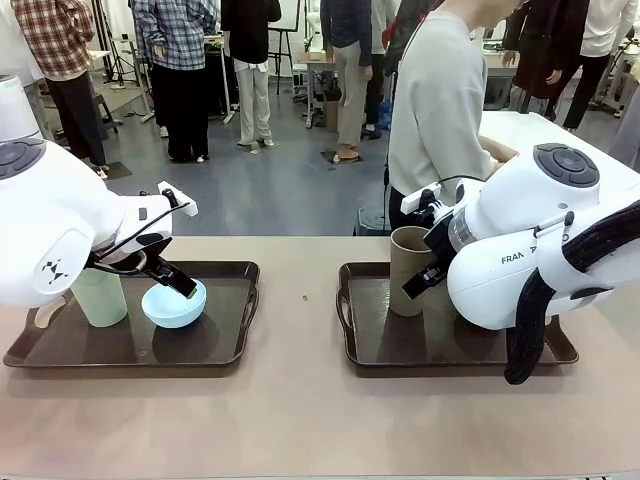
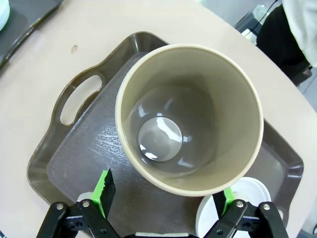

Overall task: Set up a tray with a mat and arrange the tableware.
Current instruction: Pick up the Picnic Bowl and Reusable plastic cup from the Handle tray in front of the human's position and hold them in the air.

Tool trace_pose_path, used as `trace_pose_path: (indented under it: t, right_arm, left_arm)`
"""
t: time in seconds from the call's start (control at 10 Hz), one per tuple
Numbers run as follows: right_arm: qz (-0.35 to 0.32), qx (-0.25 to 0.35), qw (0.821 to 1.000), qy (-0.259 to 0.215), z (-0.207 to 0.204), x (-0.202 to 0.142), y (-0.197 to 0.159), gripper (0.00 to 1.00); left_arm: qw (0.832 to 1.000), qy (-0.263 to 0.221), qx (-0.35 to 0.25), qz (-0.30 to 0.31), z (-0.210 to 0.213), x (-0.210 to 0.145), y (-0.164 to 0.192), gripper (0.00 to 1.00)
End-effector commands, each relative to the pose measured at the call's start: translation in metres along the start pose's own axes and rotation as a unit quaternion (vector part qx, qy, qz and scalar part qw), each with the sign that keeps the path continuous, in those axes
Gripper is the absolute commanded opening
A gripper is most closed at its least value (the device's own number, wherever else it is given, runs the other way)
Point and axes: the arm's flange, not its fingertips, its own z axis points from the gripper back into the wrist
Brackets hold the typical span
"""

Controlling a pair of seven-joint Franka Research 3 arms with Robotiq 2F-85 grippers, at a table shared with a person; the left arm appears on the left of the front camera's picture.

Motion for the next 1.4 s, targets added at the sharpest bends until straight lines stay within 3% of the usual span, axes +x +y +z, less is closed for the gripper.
trace_pose_path:
  t: [0.0,0.8,1.1,1.3]
  right_arm:
    - [0.0,0.0,1.0,0.0,0.0,0.0,0.0,1.0]
    - [0.0,0.0,1.0,0.0,0.0,0.0,0.0,1.0]
    - [-0.096,-0.102,0.987,0.073,0.057,-0.056,0.028,1.0]
    - [-0.155,-0.115,0.974,0.116,0.098,-0.109,0.053,1.0]
  left_arm:
    - [1.0,0.0,0.0,0.0,0.0,0.0,0.0,1.0]
    - [1.0,0.0,0.0,0.0,0.0,0.0,0.0,1.0]
    - [0.998,0.058,0.0,0.01,0.045,-0.049,-0.02,1.0]
    - [0.995,0.097,-0.016,0.005,0.08,-0.084,-0.042,1.0]
